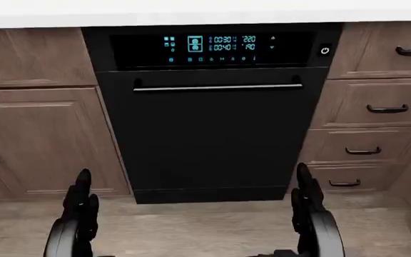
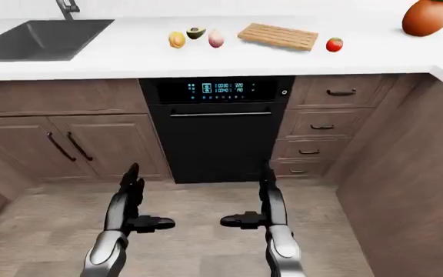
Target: Place the avocado, onion, tomato and bell pepper on the cutting board.
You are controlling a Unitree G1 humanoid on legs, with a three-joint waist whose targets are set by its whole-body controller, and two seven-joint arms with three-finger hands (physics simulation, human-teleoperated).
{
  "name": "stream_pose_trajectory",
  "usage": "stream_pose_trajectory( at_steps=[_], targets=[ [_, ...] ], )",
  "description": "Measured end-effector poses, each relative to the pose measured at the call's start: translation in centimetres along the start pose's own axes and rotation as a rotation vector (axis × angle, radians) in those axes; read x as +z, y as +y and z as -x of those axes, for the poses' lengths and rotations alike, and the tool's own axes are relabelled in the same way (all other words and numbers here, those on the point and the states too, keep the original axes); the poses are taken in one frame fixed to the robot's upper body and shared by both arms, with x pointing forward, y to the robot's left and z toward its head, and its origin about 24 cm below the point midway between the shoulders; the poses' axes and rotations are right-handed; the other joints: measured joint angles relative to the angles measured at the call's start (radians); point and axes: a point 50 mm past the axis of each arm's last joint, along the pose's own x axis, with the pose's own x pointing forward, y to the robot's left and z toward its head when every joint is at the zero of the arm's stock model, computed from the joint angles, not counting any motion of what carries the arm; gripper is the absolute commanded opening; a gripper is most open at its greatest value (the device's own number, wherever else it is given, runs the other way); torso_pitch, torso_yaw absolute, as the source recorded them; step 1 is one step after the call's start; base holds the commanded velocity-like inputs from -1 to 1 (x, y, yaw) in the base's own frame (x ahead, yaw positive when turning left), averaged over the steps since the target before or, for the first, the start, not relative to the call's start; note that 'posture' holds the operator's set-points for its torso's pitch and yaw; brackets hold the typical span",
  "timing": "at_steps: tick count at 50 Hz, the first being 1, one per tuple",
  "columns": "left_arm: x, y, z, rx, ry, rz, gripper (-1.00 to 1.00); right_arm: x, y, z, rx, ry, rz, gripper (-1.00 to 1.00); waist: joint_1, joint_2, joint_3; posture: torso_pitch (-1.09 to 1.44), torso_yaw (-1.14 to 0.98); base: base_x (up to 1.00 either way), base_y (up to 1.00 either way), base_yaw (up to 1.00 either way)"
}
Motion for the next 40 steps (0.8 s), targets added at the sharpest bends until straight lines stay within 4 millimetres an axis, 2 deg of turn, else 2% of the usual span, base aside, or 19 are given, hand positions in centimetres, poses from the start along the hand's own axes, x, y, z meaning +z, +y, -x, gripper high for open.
stream_pose_trajectory(
  at_steps=[1,3,5,7,9,12,14,19,21,23,25,29,32,34,38,40],
  targets=[
    [0.4,0.1,0.1,-0.001,-0.021,-0.010,1.00,0.4,0.0,0.1,0.005,-0.024,0.018,1.00,-0.001,-0.004,-0.011,0.00,0.00,0.00,0.00,0.00],
    [2.1,0.1,0.1,-0.001,-0.109,-0.025,1.00,2.2,0.2,-0.1,0.012,-0.125,0.053,1.00,0.005,-0.003,-0.060,0.00,0.00,0.00,0.00,0.00],
    [2.4,0.2,0.2,0.002,-0.132,-0.011,1.00,2.8,0.5,-0.3,0.020,-0.163,0.063,1.00,0.006,-0.008,-0.040,0.00,0.00,0.00,0.00,0.00],
    [1.9,0.3,0.6,0.001,-0.107,0.011,1.00,2.5,0.9,-0.1,0.045,-0.150,0.072,1.00,0.007,-0.007,-0.052,0.00,0.00,0.00,0.00,0.00],
    [1.8,0.3,0.8,0.003,-0.088,0.040,1.00,2.8,1.2,0.0,0.067,-0.142,0.086,1.00,0.007,-0.005,-0.051,0.00,0.00,0.00,0.00,0.00],
    [2.7,0.5,1.1,0.013,-0.090,0.046,1.00,5.1,0.9,0.2,0.065,-0.167,0.092,1.00,0.010,-0.003,-0.047,0.00,0.00,0.00,0.00,0.00],
    [5.2,0.9,1.3,0.035,-0.139,0.040,1.00,7.7,0.5,0.5,0.049,-0.221,0.097,1.00,0.010,-0.006,-0.046,0.00,0.00,0.00,0.00,0.00],
    [14.6,1.8,2.2,0.067,-0.368,0.000,1.00,16.3,0.7,0.9,0.043,-0.417,0.126,1.00,0.005,-0.003,-0.070,0.00,0.00,0.00,0.00,0.00],
    [17.5,1.8,3.1,0.038,-0.435,0.010,1.00,19.2,0.6,1.0,0.037,-0.485,0.141,1.00,0.008,0.001,-0.081,0.00,0.00,0.00,0.00,0.00],
    [19.7,2.0,3.4,0.026,-0.455,0.021,1.00,21.2,0.1,1.3,0.025,-0.520,0.144,1.00,0.011,0.002,-0.085,0.00,0.00,0.00,0.00,0.00],
    [21.1,2.8,3.0,0.049,-0.441,0.016,1.00,22.4,-0.4,1.2,0.016,-0.524,0.148,1.00,0.010,0.004,-0.082,0.00,0.00,0.00,0.00,0.00],
    [24.6,4.0,0.5,0.095,-0.386,-0.012,1.00,26.2,-1.7,0.7,-0.014,-0.520,0.133,1.00,0.009,0.006,-0.050,0.00,0.00,0.00,0.00,0.00],
    [26.3,3.5,-0.6,0.099,-0.366,-0.053,1.00,29.3,-2.2,0.8,-0.038,-0.550,0.130,1.00,0.010,0.008,-0.033,0.00,0.00,0.32,0.00,0.00],
    [26.9,3.5,-0.1,0.104,-0.388,-0.070,1.00,30.8,-1.9,1.4,-0.022,-0.594,0.128,1.00,0.007,-0.001,-0.022,0.00,0.00,0.44,0.00,0.00],
    [28.2,4.7,3.3,0.138,-0.480,-0.062,1.00,31.7,-2.0,3.4,-0.017,-0.676,0.102,1.00,0.006,-0.040,-0.020,0.00,0.00,0.45,0.00,0.00],
    [29.0,5.2,4.6,0.154,-0.511,-0.070,1.00,31.7,-2.7,3.2,-0.043,-0.649,0.084,1.00,0.002,-0.025,-0.012,0.00,0.00,0.45,0.00,0.00]
  ],
)
